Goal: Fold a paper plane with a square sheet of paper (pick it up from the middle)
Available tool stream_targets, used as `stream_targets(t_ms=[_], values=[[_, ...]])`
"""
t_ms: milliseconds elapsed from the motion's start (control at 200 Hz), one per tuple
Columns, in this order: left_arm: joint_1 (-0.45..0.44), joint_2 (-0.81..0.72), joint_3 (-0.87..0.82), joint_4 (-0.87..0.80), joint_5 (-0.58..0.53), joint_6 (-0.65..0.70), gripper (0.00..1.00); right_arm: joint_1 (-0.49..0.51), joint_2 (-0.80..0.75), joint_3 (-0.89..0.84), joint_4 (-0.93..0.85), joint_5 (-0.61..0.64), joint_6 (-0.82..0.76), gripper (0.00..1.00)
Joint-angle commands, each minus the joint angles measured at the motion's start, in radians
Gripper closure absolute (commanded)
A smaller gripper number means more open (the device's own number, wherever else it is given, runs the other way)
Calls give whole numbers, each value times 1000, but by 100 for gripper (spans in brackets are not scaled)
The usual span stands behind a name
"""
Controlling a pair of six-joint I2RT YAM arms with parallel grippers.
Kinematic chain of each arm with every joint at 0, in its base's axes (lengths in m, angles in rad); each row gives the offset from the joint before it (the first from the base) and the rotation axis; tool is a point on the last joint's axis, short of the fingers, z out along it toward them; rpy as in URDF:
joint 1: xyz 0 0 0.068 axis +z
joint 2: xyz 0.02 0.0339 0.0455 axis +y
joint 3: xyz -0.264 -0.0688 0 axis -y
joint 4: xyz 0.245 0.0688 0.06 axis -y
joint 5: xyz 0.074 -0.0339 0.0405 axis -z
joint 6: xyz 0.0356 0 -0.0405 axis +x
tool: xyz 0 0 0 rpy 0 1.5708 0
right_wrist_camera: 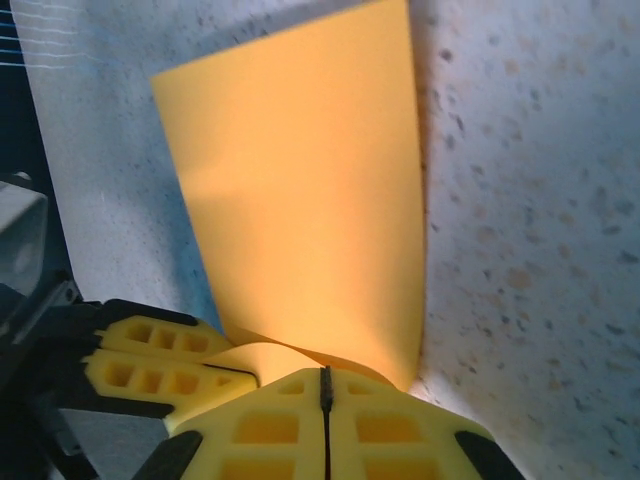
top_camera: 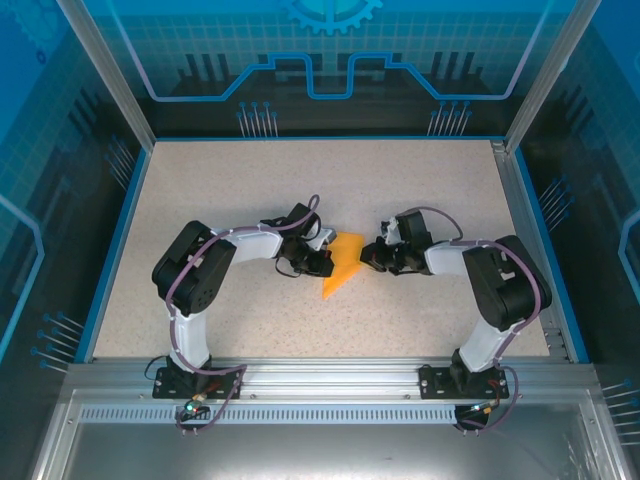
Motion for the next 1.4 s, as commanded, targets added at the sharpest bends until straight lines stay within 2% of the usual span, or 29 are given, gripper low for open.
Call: stream_targets(t_ms=[0, 335, 565, 750, 1110, 1305, 1395], values=[[-2, 43, 0, -66, -19, 18, 94, -14, 12, 23, -37, -14, -25, 94], [-1, 43, 1, -69, -21, 19, 94, -15, 91, -21, -18, 27, -2, 94], [-1, 41, 1, -69, -20, 19, 94, -10, 4, 23, -94, 29, -53, 92], [-1, 41, 3, -67, -18, 17, 94, 49, -36, 71, -110, -3, -63, 92], [-2, 35, 6, -71, -14, 16, 93, 113, 72, 74, -54, -17, -36, 93], [-1, 16, 3, -72, -12, 8, 90, 112, 132, 58, -52, 2, -35, 94], [-2, -13, 3, -83, -16, -7, 84, 112, 131, 52, -55, 2, -34, 94]])
